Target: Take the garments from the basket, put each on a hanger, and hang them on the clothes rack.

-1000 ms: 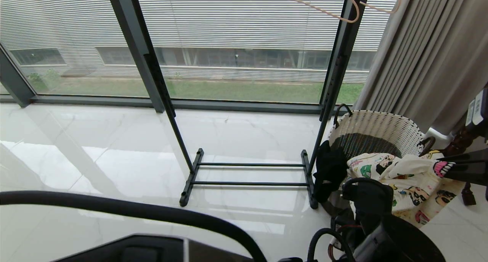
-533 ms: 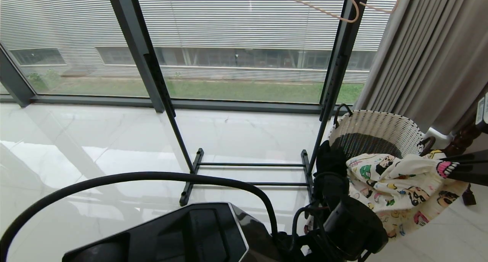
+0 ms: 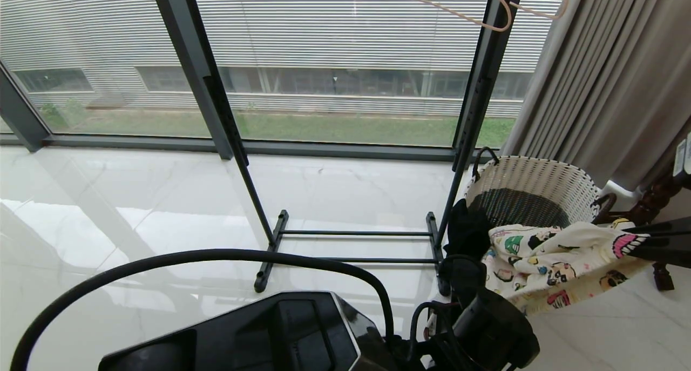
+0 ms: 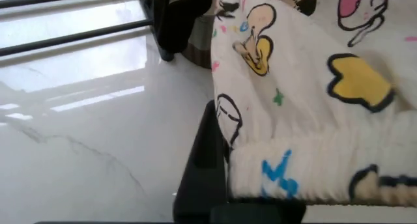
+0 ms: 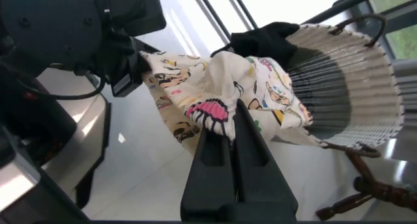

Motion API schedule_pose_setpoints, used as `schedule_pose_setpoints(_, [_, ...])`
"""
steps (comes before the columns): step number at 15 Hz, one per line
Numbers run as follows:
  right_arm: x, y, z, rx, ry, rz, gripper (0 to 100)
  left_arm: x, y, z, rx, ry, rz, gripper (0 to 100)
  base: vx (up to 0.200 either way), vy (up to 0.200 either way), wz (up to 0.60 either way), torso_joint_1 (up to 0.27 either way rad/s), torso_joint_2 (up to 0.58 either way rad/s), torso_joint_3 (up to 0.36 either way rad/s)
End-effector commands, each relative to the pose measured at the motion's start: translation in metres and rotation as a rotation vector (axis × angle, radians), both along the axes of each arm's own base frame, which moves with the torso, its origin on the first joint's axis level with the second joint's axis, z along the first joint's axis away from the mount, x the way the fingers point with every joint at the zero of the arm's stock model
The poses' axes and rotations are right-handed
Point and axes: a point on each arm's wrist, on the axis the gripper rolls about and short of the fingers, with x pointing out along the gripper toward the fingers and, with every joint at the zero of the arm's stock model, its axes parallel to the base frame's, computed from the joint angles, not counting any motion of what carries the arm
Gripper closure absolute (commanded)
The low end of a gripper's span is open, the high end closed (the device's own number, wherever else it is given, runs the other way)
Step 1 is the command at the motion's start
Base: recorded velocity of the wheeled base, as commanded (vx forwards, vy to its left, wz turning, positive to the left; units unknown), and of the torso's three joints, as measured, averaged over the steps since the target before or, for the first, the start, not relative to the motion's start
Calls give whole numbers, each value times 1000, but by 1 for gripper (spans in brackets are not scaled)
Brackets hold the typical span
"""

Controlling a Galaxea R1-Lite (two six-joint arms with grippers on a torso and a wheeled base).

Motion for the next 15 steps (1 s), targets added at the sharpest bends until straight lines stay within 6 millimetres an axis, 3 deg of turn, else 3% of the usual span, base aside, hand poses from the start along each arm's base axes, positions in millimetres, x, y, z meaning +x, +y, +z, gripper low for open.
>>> schedule_pose_setpoints(1, [7, 5, -9, 9, 61, -20, 100, -24, 27, 47, -84, 16, 6, 100, 0, 0, 0, 0, 0, 0])
schedule_pose_setpoints(3, [12, 10, -15, 33, 124, -18, 100, -45, 57, 77, -150, 42, 14, 100, 0, 0, 0, 0, 0, 0])
schedule_pose_setpoints(5, [20, 16, -22, 30, 168, -12, 100, -61, 88, 87, -136, 50, 11, 100, 0, 0, 0, 0, 0, 0])
schedule_pose_setpoints(6, [29, 23, -29, 19, 209, 3, 100, -75, 117, 84, -88, 64, 11, 100, 0, 0, 0, 0, 0, 0])
schedule_pose_setpoints(8, [43, 35, -36, 15, 222, 14, 100, -90, 154, 79, 2, 50, -7, 100, 0, 0, 0, 0, 0, 0])
schedule_pose_setpoints(10, [47, 42, -41, 3, 236, 32, 100, -99, 176, 98, 32, -45, -62, 100, 0, 0, 0, 0, 0, 0])
schedule_pose_setpoints(15, [35, 34, -51, 20, 208, 30, 100, -74, 224, 141, 98, -271, -127, 100, 0, 0, 0, 0, 0, 0])
